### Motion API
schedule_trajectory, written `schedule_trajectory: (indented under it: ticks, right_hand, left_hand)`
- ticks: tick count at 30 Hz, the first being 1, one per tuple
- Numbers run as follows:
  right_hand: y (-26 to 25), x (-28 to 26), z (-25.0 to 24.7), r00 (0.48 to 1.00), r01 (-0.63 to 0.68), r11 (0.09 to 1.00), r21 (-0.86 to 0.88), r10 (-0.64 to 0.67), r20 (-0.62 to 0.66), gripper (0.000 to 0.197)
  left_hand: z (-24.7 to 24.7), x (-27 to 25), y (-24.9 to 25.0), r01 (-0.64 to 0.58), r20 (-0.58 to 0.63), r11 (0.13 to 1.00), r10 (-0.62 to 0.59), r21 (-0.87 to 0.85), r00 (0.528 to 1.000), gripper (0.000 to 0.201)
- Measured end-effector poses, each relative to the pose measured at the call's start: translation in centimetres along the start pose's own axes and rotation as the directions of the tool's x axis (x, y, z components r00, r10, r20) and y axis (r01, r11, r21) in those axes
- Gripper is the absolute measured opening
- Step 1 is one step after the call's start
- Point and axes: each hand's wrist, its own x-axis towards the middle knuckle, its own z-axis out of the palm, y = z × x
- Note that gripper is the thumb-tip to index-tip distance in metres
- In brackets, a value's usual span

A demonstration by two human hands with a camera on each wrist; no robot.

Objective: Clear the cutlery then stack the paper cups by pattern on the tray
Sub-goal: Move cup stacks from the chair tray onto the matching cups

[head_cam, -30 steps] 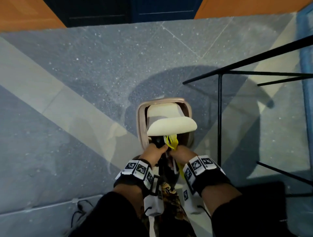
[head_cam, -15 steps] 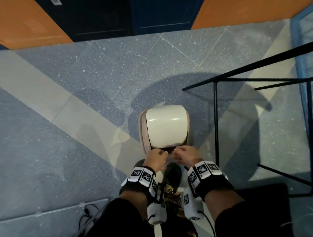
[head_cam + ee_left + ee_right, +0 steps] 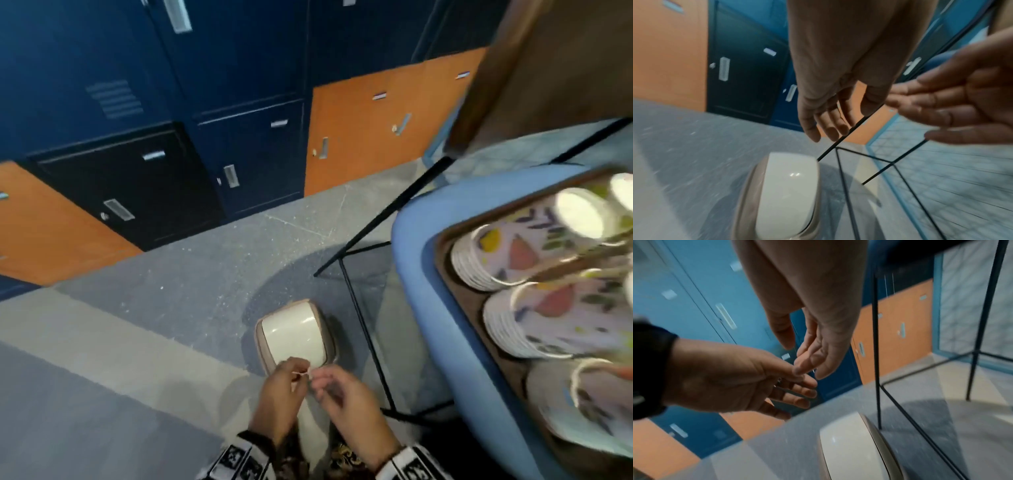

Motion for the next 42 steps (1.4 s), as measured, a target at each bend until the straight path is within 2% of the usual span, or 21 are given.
schedule_trajectory:
  ticks: [2,4,6,8,10,12,14,15,16,17,18,19,21,24,27,33,36,39,42]
  right_hand:
    - [-3.0,-3.4,-2.3,0.992,0.107,0.992,0.065,-0.102,-0.073,0.035]
    - [-5.5,-6.7,-4.9,0.967,0.224,0.967,0.121,-0.205,-0.150,0.034]
    - [-7.5,-9.9,-7.5,0.924,0.337,0.933,0.127,-0.301,-0.238,0.034]
    - [-8.7,-13.1,-10.1,0.858,0.431,0.898,0.093,-0.376,-0.350,0.034]
    - [-9.5,-16.1,-12.6,0.752,0.521,0.853,0.029,-0.443,-0.488,0.029]
    - [-9.6,-18.7,-15.1,0.590,0.581,0.807,-0.110,-0.510,-0.626,0.023]
    - [-8.9,-20.2,-17.4,0.419,0.559,0.786,-0.266,-0.544,-0.727,0.025]
    - [-8.3,-20.5,-18.3,0.349,0.526,0.789,-0.318,-0.541,-0.766,0.028]
    - [-7.6,-20.6,-19.3,0.296,0.490,0.801,-0.344,-0.525,-0.798,0.033]
    - [-6.9,-20.5,-20.0,0.265,0.455,0.818,-0.351,-0.501,-0.824,0.038]
    - [-6.1,-20.1,-20.7,0.261,0.421,0.840,-0.342,-0.474,-0.841,0.043]
    - [-5.4,-19.7,-21.1,0.279,0.391,0.863,-0.321,-0.444,-0.852,0.050]
    - [-3.9,-18.5,-21.5,0.359,0.363,0.894,-0.263,-0.395,-0.846,0.064]
    - [-2.7,-17.1,-21.4,0.488,0.385,0.912,-0.144,-0.333,-0.806,0.081]
    - [-2.0,-16.3,-20.8,0.556,0.379,0.923,-0.070,-0.288,-0.779,0.090]
    - [-0.5,-15.1,-20.1,0.606,0.362,0.931,0.041,-0.201,-0.770,0.089]
    - [0.1,-14.9,-19.9,0.633,0.331,0.939,0.090,-0.150,-0.759,0.084]
    - [0.6,-14.8,-19.6,0.672,0.276,0.949,0.152,-0.078,-0.737,0.090]
    - [0.7,-15.0,-19.6,0.677,0.258,0.952,0.163,-0.058,-0.734,0.089]
  left_hand:
    - [-0.7,-1.6,2.8,-0.083,-0.033,0.996,0.084,0.024,0.996,0.026]
    - [-0.9,-3.1,5.9,-0.214,-0.082,0.975,0.219,0.066,0.972,0.026]
    - [-0.6,-4.6,9.1,-0.368,-0.138,0.926,0.376,0.082,0.916,0.029]
    - [0.2,-5.9,12.3,-0.475,-0.193,0.878,0.478,0.063,0.857,0.030]
    - [1.4,-7.2,15.4,-0.548,-0.233,0.836,0.540,0.032,0.809,0.034]
    - [3.0,-8.3,18.4,-0.612,-0.262,0.788,0.579,-0.061,0.772,0.032]
    - [4.7,-8.9,21.1,-0.653,-0.272,0.742,0.604,-0.149,0.749,0.029]
    - [5.5,-9.0,22.3,-0.671,-0.270,0.724,0.621,-0.162,0.736,0.033]
    - [6.2,-9.0,23.4,-0.692,-0.270,0.703,0.643,-0.162,0.717,0.038]
    - [6.9,-8.8,24.3,-0.709,-0.271,0.688,0.661,-0.155,0.700,0.044]
    - [7.6,-8.5,25.1,-0.717,-0.264,0.681,0.672,-0.146,0.692,0.050]
    - [8.2,-8.1,25.7,-0.708,-0.251,0.693,0.667,-0.135,0.701,0.059]
    - [9.0,-7.6,26.7,-0.684,-0.217,0.723,0.654,-0.103,0.724,0.070]
    - [9.7,-6.9,27.9,-0.688,-0.127,0.722,0.677,-0.077,0.725,0.073]
    - [10.1,-6.1,28.0,-0.665,-0.067,0.743,0.662,-0.076,0.747,0.072]
    - [10.9,-4.5,26.8,-0.643,-0.016,0.763,0.644,-0.057,0.765,0.075]
    - [11.2,-4.1,25.9,-0.605,0.008,0.792,0.608,-0.074,0.794,0.078]
    - [11.5,-3.8,25.2,-0.559,0.044,0.823,0.565,-0.105,0.824,0.078]
    - [11.4,-3.5,25.5,-0.508,0.111,0.854,0.519,-0.112,0.848,0.078]
